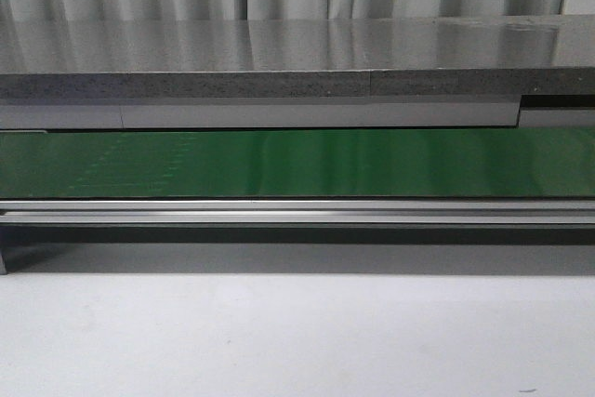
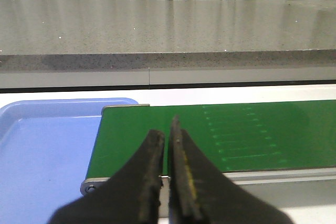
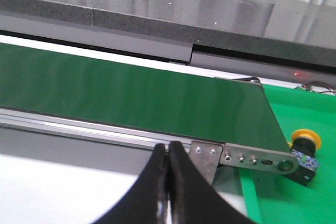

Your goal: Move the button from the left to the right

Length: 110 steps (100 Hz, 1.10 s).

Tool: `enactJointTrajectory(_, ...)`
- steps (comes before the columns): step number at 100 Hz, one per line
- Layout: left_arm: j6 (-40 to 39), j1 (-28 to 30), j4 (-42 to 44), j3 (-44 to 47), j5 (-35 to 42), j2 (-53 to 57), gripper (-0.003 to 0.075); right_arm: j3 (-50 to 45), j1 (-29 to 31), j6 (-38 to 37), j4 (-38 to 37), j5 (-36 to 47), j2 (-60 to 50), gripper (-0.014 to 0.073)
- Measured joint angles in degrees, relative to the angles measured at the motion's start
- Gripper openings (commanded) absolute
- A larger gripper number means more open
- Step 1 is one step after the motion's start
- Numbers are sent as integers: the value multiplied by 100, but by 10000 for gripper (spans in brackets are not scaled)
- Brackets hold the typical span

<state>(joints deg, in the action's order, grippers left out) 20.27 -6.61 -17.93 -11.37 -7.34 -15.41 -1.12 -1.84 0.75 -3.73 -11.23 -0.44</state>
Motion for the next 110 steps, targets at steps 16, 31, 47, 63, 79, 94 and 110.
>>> enactJointTrajectory(16, 0, 0, 0, 0, 0, 0, 5, -49, 23, -75, 0, 295, 0, -68)
enactJointTrajectory(31, 0, 0, 0, 0, 0, 0, 5, -49, 33, -75, -4, 395, 0, -68)
enactJointTrajectory(47, 0, 0, 0, 0, 0, 0, 5, -58, 33, -75, -4, 395, 0, -68)
enactJointTrajectory(63, 0, 0, 0, 0, 0, 0, 5, -58, 33, -75, -4, 395, 0, -68)
enactJointTrajectory(79, 0, 0, 0, 0, 0, 0, 5, -58, 33, -75, -4, 395, 0, -68)
enactJointTrajectory(94, 0, 0, 0, 0, 0, 0, 5, -58, 33, -75, -4, 395, 0, -68)
enactJointTrajectory(110, 0, 0, 0, 0, 0, 0, 5, -58, 33, -75, -4, 395, 0, -68)
